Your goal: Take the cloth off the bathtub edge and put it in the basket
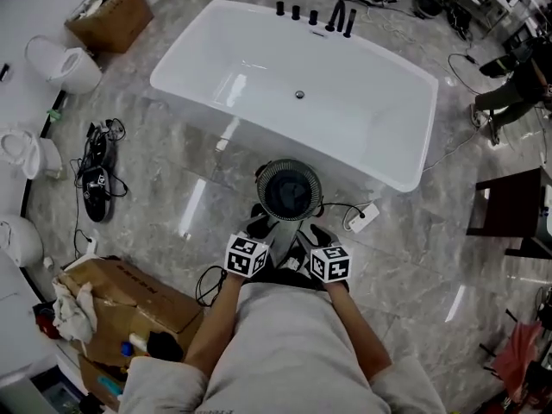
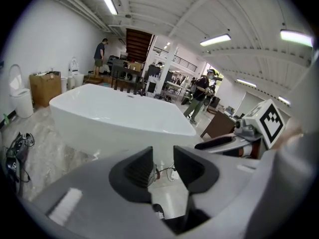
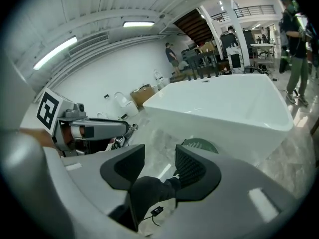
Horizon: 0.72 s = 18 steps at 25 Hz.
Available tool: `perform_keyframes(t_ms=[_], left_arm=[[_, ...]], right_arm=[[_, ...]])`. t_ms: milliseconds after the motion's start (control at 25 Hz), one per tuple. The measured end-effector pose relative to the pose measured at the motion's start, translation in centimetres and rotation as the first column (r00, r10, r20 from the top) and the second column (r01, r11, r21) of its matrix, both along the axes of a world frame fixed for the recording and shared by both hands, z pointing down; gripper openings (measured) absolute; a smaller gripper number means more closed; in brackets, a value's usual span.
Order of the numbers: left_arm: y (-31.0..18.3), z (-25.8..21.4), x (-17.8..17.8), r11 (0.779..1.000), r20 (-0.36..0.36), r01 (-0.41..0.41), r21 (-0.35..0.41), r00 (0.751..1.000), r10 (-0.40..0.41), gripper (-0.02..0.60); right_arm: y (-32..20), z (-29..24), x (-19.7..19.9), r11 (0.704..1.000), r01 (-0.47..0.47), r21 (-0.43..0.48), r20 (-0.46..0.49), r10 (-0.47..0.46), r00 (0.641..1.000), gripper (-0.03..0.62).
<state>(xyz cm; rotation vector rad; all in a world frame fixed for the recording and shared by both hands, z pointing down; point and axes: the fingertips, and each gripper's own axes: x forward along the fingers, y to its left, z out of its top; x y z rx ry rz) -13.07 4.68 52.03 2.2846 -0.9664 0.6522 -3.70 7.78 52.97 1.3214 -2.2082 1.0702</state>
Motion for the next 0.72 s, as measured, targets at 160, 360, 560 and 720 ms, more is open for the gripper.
perform_keyframes(t_ms=[160,360,560,720], left_arm=[[1.2,-0.2,0.9,0.999,0.027,-0.033,0.002,0.999,0.033,0.184],[1.6,0.0,1.1,0.998,0.029,-0.064,0.001,0.998,0.064,0.184],[1.6,-0.3,0.7,0.999,0.012,-0.046,-0.001,0.999,0.046,0.184],[2.0,-0.4,0.6,1.000,0.004,-0.015,-0.004,1.000,0.015,0.183]], right_arm=[[0.8,-0.7,-1.0,0.995,0.097,0.039,-0.045,-0.095,0.994,0.175],[2.1,0.0,-2.2,0.986,0.163,0.038,-0.105,-0.159,0.982,0.175],[2.6,0.3,-2.2,0.989,0.147,0.025,-0.100,-0.144,0.985,0.175],[2.8,-0.1,-0.4,0.996,0.084,0.034,-0.100,-0.080,0.992,0.175]])
